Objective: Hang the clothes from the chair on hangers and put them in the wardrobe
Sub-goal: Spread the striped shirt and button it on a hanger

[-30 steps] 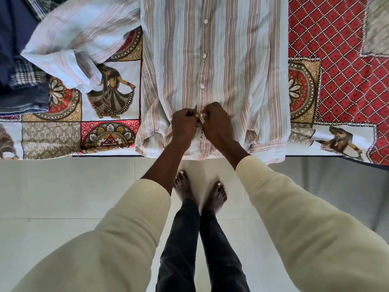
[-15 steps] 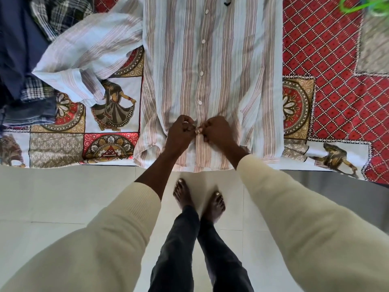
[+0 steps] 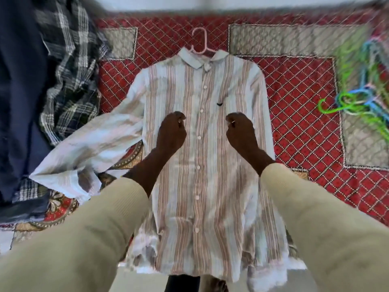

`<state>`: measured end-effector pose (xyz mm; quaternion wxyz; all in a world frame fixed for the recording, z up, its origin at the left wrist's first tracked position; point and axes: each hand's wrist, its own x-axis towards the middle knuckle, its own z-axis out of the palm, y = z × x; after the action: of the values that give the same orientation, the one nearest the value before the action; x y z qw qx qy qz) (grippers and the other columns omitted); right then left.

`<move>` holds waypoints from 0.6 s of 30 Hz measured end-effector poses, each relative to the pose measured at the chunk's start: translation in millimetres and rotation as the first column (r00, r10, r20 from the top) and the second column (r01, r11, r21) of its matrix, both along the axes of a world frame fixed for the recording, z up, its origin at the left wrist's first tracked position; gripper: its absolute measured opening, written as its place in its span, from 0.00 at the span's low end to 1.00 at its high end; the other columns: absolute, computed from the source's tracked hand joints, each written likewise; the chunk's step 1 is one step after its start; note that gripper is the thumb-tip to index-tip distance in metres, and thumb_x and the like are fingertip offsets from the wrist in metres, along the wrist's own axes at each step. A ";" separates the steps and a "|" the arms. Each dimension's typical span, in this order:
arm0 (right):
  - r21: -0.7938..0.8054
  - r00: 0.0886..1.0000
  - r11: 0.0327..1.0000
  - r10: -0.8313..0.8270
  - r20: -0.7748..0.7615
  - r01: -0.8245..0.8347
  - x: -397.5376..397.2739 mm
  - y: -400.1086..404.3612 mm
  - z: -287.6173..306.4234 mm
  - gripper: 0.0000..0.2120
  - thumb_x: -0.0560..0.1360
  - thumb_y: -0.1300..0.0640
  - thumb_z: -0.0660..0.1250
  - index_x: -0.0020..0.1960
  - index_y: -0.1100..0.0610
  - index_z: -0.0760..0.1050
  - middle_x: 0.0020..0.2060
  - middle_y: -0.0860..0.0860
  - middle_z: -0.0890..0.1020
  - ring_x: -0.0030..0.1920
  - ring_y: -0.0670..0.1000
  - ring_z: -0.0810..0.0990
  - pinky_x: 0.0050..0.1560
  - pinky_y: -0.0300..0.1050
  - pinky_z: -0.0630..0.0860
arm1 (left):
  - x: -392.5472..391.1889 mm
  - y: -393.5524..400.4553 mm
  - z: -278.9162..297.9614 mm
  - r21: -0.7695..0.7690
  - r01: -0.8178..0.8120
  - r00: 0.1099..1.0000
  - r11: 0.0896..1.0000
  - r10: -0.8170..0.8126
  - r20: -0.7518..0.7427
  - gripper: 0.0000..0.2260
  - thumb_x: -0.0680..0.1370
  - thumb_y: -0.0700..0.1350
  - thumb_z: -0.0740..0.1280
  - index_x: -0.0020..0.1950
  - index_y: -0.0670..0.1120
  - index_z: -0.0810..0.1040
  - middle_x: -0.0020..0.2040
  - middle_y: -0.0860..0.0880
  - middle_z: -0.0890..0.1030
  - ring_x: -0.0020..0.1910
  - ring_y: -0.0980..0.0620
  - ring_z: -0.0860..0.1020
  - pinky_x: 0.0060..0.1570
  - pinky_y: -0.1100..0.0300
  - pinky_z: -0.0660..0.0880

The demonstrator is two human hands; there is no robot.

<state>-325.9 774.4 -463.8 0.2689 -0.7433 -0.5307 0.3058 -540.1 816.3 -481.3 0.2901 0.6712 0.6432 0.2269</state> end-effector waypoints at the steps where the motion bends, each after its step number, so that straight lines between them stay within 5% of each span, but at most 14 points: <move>1: 0.001 0.998 0.999 0.048 0.035 -0.048 7.0 28.8 3.1 0.15 0.75 0.69 0.61 0.61 0.63 0.76 0.55 0.57 0.79 0.53 0.52 0.77 0.57 0.48 0.75 | 3.3 27.7 1.4 0.012 0.029 0.999 1.000 -0.029 -0.016 0.12 0.76 0.34 0.60 0.55 0.43 0.78 0.55 0.45 0.80 0.55 0.45 0.78 0.56 0.53 0.73; 5: -0.077 0.890 0.951 0.307 0.336 -0.299 18.9 123.2 7.2 0.22 0.72 0.68 0.64 0.66 0.65 0.72 0.65 0.62 0.73 0.64 0.62 0.72 0.62 0.57 0.72 | 12.8 119.5 8.8 0.041 0.126 0.978 0.991 -0.117 -0.170 0.12 0.79 0.36 0.60 0.60 0.42 0.78 0.60 0.42 0.79 0.61 0.42 0.75 0.59 0.50 0.70; 8: -0.168 0.803 0.925 0.378 0.460 -0.339 20.1 166.3 -0.8 0.24 0.73 0.65 0.65 0.69 0.64 0.69 0.70 0.61 0.68 0.70 0.63 0.65 0.65 0.57 0.69 | 16.0 173.8 8.4 0.056 0.182 0.956 0.982 -0.164 -0.242 0.14 0.79 0.35 0.61 0.64 0.40 0.77 0.64 0.40 0.77 0.66 0.41 0.71 0.65 0.49 0.68; 14: -0.301 0.829 0.909 0.393 0.398 -0.287 28.1 199.4 -43.1 0.23 0.76 0.63 0.62 0.70 0.60 0.69 0.70 0.58 0.69 0.73 0.59 0.64 0.68 0.55 0.69 | 30.4 252.8 -6.9 -0.049 0.228 0.882 0.972 -0.228 -0.411 0.26 0.77 0.38 0.61 0.75 0.38 0.62 0.72 0.37 0.68 0.72 0.37 0.64 0.73 0.47 0.57; 18: -0.347 0.817 0.894 0.416 0.400 -0.285 31.8 212.0 -44.2 0.22 0.74 0.62 0.65 0.68 0.55 0.74 0.65 0.54 0.74 0.66 0.58 0.73 0.58 0.52 0.75 | 34.9 278.0 -16.1 -0.138 0.163 0.937 0.977 -0.197 -0.290 0.19 0.77 0.38 0.63 0.68 0.38 0.72 0.65 0.36 0.75 0.64 0.36 0.74 0.64 0.48 0.70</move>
<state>-294.2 986.4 -508.0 -0.0316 -0.7124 -0.6611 0.2334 -505.3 1094.3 -497.5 0.2451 0.7368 0.6274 0.0581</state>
